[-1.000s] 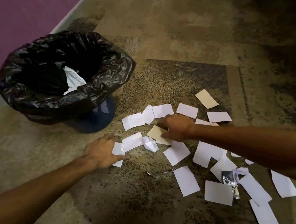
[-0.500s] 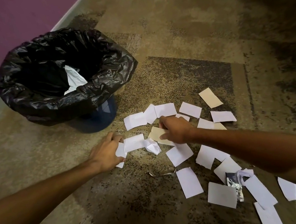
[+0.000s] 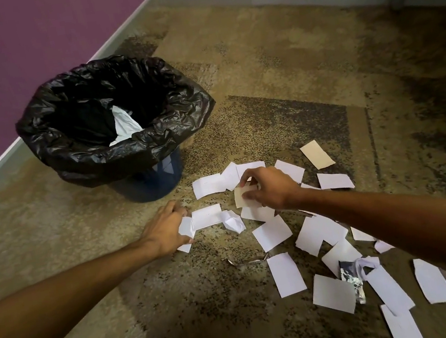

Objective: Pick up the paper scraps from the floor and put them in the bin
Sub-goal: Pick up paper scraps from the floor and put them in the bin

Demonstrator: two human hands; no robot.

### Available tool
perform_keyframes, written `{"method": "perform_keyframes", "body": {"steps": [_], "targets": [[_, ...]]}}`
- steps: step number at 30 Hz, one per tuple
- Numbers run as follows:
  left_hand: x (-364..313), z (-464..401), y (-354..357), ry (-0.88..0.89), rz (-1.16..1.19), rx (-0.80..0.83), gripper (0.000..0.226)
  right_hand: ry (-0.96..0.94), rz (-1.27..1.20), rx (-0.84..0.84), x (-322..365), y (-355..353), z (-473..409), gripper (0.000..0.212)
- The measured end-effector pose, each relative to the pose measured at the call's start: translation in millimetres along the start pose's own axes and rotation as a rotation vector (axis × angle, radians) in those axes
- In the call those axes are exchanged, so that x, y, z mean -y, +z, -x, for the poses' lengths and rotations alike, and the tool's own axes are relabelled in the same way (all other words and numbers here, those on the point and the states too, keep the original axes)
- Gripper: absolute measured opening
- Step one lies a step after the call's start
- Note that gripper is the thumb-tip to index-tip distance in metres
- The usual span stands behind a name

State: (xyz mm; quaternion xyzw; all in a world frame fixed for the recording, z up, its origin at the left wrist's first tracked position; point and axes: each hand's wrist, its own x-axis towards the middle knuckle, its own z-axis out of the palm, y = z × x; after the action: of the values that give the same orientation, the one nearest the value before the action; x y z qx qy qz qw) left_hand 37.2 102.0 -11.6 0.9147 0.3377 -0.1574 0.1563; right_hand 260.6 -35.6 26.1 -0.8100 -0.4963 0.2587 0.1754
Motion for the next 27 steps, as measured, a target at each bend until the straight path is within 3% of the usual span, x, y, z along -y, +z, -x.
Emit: {"method": "perform_keyframes", "body": {"steps": [13, 21, 27], "targets": [[10.7, -3.3, 7.2, -0.191, 0.162, -0.035, 0.071, -0.022, -0.007, -0.021, 7.0, -15.7, 10.6, 0.034], [18.5, -0.3, 0.9, -0.059, 0.006, -0.053, 0.065, -0.029, -0.007, -0.017, 6.0, -17.9, 10.2, 0.037], [24.3, 1.7, -9.0, -0.001, 0.067, -0.083, 0.053, -0.042, -0.036, -0.04, 9.2, -21.1, 7.4, 0.035]]}}
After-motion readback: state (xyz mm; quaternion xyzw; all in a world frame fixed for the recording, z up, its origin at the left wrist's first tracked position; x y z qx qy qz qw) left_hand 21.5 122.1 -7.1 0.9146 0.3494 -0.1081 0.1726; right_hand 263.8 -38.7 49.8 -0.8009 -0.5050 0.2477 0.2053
